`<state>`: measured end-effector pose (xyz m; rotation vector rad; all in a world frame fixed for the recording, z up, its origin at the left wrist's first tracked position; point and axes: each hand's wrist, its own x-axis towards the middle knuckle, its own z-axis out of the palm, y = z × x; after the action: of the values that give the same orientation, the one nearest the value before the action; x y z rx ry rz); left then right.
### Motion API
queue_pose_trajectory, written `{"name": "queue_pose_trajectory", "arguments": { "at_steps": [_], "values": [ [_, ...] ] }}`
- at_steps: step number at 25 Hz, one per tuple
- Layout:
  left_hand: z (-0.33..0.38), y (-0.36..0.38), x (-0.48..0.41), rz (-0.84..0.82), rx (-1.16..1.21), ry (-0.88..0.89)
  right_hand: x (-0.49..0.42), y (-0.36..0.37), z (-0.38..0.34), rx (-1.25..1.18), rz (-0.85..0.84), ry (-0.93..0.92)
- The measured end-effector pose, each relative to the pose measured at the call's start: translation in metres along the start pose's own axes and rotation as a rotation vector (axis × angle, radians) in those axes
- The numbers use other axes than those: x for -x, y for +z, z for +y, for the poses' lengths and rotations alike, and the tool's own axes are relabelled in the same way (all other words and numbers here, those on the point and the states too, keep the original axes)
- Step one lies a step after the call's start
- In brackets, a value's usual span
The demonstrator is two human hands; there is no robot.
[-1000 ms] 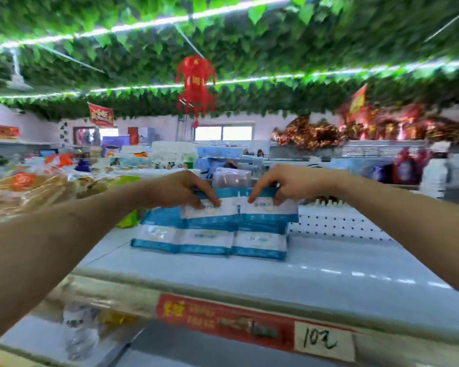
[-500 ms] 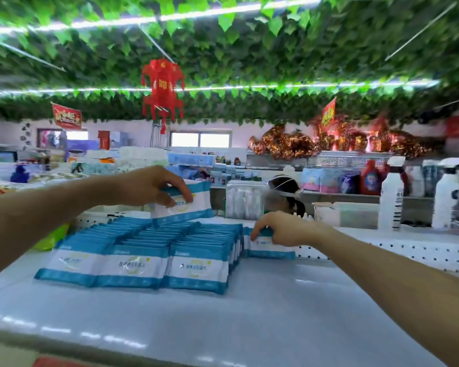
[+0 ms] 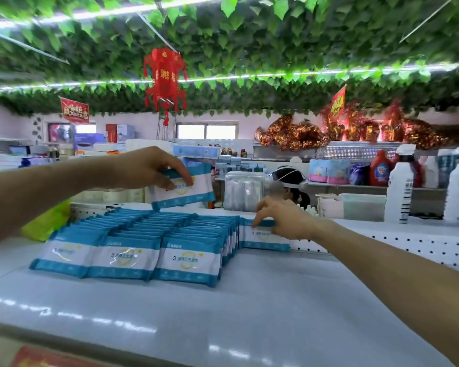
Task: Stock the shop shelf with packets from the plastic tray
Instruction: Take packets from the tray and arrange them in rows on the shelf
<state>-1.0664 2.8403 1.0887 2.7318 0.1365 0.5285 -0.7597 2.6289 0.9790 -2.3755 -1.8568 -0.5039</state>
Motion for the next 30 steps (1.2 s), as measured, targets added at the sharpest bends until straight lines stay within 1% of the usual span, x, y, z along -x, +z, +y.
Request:
{"name": "queue_pose_trajectory", "arguments": {
  "at_steps": [4,8,12,14,16,20,23,26,28,30],
  "values": [
    [0.032,0.033,-0.051,-0.004,0.011,0.09,0.024,-0.02,0.023,-0.077,0.132,0.071],
    [0.061,0.091,-0.102,-0.086,0.031,0.208,0.063,-0.034,0.047,-0.051,0.156,0.184],
    [0.051,0.146,-0.13,-0.19,0.016,0.216,0.091,-0.037,0.066,-0.034,0.135,0.236],
    [0.04,0.168,-0.134,-0.26,-0.025,0.205,0.097,-0.038,0.069,-0.02,0.126,0.231],
    [0.03,0.183,-0.136,-0.287,-0.092,0.2,0.099,-0.041,0.07,-0.011,0.129,0.222],
    [0.023,0.186,-0.135,-0.208,-0.127,0.19,0.096,-0.039,0.065,-0.01,0.124,0.204],
    [0.024,0.174,-0.124,-0.122,-0.172,0.187,0.086,-0.035,0.051,0.006,0.13,0.195],
    [0.016,0.153,-0.102,-0.066,-0.226,0.14,0.064,-0.034,0.025,-0.023,0.115,0.139],
    [0.0,0.128,-0.069,-0.017,-0.274,0.068,0.036,-0.032,-0.009,-0.087,0.129,0.071],
    [-0.021,0.097,-0.022,0.046,-0.323,-0.021,0.001,-0.032,-0.06,-0.137,0.155,-0.022]
  ]
}}
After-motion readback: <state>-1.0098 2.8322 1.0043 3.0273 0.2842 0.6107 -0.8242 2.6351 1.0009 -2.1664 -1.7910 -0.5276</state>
